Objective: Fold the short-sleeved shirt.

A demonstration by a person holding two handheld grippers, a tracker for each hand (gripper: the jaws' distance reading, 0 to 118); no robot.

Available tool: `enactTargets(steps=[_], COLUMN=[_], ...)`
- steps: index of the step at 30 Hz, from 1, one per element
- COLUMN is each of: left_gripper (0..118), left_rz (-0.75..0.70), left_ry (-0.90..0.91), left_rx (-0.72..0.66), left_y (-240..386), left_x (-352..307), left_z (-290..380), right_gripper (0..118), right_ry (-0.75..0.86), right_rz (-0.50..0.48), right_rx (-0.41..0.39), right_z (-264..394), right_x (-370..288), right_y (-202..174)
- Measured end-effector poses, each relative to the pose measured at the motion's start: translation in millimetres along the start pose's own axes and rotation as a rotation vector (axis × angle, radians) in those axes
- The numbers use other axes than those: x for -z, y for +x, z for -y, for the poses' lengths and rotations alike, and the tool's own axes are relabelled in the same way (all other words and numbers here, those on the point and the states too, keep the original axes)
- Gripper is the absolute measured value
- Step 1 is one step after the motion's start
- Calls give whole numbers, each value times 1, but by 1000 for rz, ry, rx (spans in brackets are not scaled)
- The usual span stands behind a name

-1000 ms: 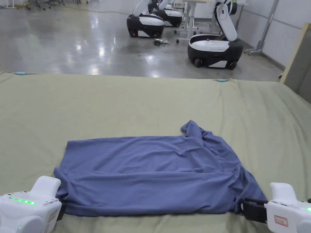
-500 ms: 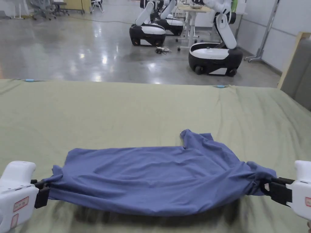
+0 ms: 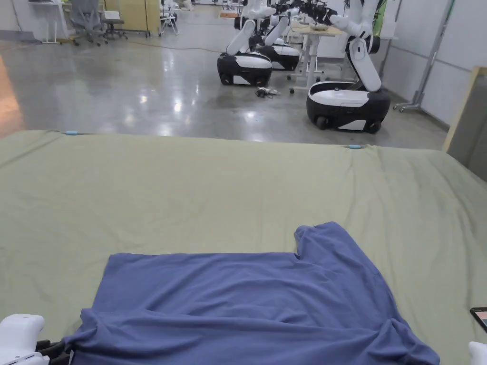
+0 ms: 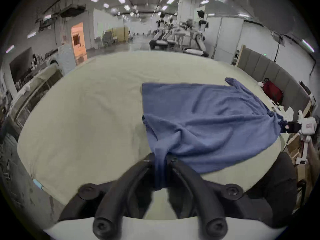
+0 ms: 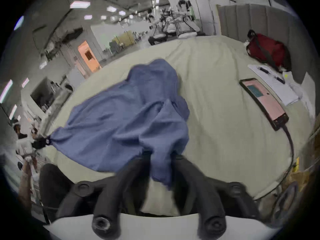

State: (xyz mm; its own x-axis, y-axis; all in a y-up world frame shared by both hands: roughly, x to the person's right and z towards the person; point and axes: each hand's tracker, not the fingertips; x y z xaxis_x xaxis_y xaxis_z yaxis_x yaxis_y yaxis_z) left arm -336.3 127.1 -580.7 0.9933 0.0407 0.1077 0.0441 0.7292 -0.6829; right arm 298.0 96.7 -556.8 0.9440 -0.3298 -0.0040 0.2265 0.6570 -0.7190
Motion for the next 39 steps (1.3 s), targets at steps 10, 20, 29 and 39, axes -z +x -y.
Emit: enactTargets(steps=[10,20,29,39], left_gripper=[106,5,110,4], left_rz=[-79,-95,-166,-105], left_ry=[399,162,-67,-174], left_rx=[117,99,49,118], left_y=[58,48,-11,19], left_x=[-55,58,215,232], left_z=[-48,-102,-157,-162], right_gripper=[77,7,7,75], right_ry=[523,403,284,-47], right_rz=[14,34,130,232], right_rx=[-298,-332,-334,-327], right_z=[-34,-60,-101,-213], right_x=[-56,11,43,182], right_y=[-119,-160,-120,-28])
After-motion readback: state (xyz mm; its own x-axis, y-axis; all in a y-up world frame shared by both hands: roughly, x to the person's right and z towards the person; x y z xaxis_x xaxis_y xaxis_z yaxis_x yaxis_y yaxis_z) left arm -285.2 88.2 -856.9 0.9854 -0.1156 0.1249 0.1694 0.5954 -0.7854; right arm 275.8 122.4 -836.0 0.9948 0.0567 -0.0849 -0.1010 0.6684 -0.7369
